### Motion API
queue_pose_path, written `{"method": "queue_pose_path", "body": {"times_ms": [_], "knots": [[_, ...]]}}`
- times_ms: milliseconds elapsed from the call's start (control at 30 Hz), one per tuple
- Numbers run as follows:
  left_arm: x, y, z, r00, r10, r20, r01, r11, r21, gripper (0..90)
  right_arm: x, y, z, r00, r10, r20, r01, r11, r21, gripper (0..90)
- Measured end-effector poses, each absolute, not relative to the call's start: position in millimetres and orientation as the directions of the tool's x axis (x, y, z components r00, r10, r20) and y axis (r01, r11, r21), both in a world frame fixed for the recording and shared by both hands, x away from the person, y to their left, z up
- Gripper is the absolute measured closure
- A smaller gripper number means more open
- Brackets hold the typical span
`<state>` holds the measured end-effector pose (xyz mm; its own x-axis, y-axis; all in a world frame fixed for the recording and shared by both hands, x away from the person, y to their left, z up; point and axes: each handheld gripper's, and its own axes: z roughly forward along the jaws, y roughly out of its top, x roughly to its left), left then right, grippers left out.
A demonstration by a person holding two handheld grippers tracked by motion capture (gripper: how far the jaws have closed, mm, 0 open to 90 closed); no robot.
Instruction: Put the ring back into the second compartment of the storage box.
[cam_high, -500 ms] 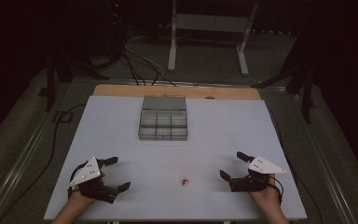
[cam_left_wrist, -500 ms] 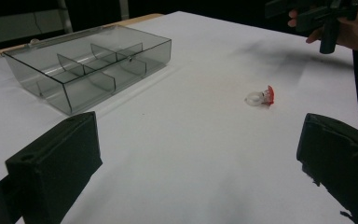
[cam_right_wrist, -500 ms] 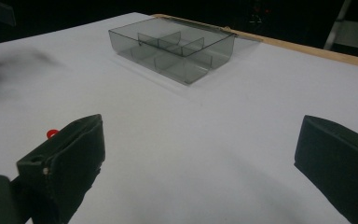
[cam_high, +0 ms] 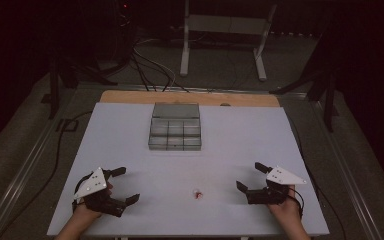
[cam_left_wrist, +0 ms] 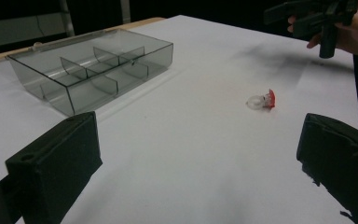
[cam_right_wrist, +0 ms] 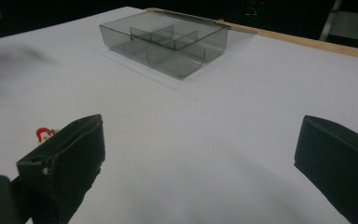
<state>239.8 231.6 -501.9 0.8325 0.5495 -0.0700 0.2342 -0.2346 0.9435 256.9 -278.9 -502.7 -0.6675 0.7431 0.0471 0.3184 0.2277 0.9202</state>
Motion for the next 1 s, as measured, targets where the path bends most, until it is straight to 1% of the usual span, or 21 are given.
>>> {"method": "queue_pose_path", "body": {"times_ms": [100, 200, 333, 633, 1000], "knots": [[240, 232, -502, 0.834, 0.547, -0.072, 0.237, -0.237, 0.942, 0.8, 258, -279, -501, -0.666, 0.744, 0.057, 0.323, 0.218, 0.921, 2.1], [240, 231, -503, 0.833, 0.548, -0.076, 0.241, -0.236, 0.941, 0.8, 260, -280, -498, -0.652, 0.752, 0.094, 0.34, 0.179, 0.923, 2.0], [240, 232, -502, 0.833, 0.548, -0.075, 0.236, -0.23, 0.944, 0.8, 261, -278, -493, -0.648, 0.754, 0.106, 0.332, 0.154, 0.931, 2.1], [239, 232, -501, 0.833, 0.549, -0.075, 0.235, -0.227, 0.945, 0.8, 260, -259, -481, -0.658, 0.746, 0.102, 0.328, 0.162, 0.931, 2.1], [239, 232, -502, 0.832, 0.55, -0.075, 0.236, -0.228, 0.945, 0.8, 262, -245, -477, -0.656, 0.744, 0.128, 0.357, 0.157, 0.921, 2.1]]}}
